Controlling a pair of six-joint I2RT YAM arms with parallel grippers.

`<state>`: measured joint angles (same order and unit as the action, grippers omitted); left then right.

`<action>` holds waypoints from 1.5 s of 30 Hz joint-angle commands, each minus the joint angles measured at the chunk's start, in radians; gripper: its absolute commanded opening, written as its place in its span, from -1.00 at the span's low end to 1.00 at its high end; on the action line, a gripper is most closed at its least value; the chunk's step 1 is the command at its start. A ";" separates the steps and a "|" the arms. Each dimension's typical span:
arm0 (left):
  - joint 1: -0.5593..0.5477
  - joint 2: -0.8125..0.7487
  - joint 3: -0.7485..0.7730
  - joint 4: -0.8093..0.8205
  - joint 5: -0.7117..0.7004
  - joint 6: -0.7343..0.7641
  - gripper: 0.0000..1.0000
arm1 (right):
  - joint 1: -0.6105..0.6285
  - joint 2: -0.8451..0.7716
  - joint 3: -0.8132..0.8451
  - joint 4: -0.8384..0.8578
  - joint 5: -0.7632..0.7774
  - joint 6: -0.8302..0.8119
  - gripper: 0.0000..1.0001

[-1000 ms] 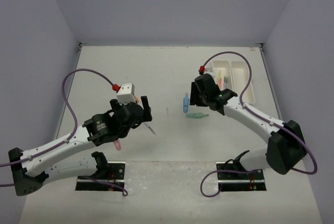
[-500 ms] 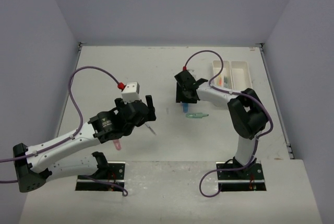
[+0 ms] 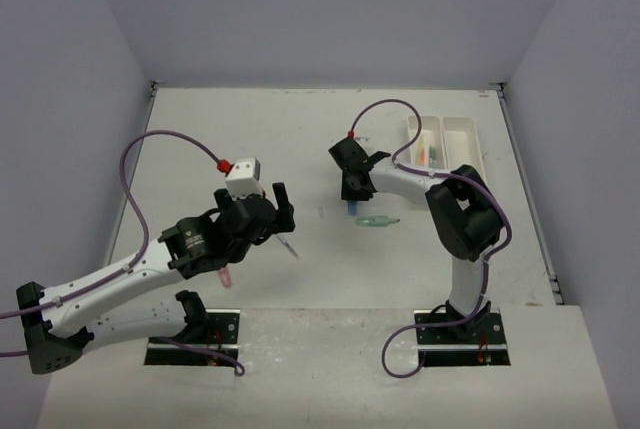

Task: Sort the stationery into containers
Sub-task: Pick up the pen from the center of the board, then close the pen cap on the pen.

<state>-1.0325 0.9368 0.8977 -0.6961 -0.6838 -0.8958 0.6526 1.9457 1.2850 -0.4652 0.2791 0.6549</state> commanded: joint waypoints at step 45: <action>0.043 0.124 0.033 0.754 0.460 0.176 -0.03 | 0.379 -1.096 -0.464 0.420 -0.106 -0.370 -1.00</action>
<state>-0.9924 1.0573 0.9161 0.0135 -0.2405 -0.7504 1.0267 0.8679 0.7699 -0.0675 0.1881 0.3052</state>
